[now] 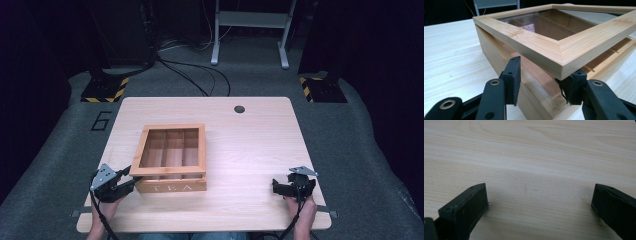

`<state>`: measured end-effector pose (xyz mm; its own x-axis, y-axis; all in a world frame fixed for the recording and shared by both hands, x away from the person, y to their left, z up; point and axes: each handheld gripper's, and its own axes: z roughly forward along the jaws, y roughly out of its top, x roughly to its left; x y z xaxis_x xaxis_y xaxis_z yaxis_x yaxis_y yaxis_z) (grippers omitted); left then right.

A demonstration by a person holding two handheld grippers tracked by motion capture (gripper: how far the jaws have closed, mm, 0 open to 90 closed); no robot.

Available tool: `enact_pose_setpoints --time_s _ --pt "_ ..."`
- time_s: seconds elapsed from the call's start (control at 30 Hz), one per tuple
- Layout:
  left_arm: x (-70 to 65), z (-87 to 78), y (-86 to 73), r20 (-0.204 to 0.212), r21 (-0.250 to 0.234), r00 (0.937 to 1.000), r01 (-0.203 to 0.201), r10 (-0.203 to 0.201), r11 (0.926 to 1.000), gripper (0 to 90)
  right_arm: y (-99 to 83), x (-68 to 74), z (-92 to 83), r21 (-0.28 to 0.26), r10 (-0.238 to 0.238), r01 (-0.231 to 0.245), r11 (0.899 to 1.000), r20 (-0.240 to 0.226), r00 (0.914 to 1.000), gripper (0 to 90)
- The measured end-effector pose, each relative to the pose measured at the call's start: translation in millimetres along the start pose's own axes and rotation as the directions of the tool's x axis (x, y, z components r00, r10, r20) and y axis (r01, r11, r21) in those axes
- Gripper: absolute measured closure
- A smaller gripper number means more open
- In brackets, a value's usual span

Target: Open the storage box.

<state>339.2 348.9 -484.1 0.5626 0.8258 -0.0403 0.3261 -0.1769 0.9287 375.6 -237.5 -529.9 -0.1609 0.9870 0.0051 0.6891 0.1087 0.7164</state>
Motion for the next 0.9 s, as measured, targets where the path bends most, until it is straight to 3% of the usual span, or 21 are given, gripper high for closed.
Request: enact_pose_setpoints --time_s 0.33,0.47,0.57,0.67,0.8,0.9 --pt "2.4 1.3 -5.3 0.021 0.034 0.9993 0.029 -0.029 0.999 48.6 0.0 -0.2 0.1 -0.001 -0.003 0.003 1.0 0.0 1.0 0.0" --pt "5.0 -1.2 -3.1 0.036 0.053 0.9989 0.028 -0.03 0.9982 41.4 0.0 -0.1 0.0 -0.001 -0.002 0.002 1.0 0.0 1.0 0.0" --pt "5.7 -4.2 -3.1 0.051 0.08 0.9982 0.025 -0.03 0.9964 28.7 0.0 0.1 0.0 0.001 0.001 -0.001 1.0 0.0 1.0 0.0" --pt "2.3 -2.1 -8.5 0.049 0.154 0.9987 -0.024 0.017 0.9878 21.4 0.0 0.1 0.0 0.0 0.002 -0.002 1.0 0.0 1.0 0.0" --pt "3.9 -3.7 -19.0 0.042 0.185 0.999 0.007 -0.015 0.9828 13.8 0.0 0.2 0.0 0.0 0.001 -0.001 1.0 0.0 1.0 0.2" --pt "7.1 -4.6 -28.6 0.018 0.233 0.9996 0.018 -0.023 0.9723 8.0 0.1 0.2 0.0 0.0 0.002 -0.002 1.0 0.0 1.0 0.1"
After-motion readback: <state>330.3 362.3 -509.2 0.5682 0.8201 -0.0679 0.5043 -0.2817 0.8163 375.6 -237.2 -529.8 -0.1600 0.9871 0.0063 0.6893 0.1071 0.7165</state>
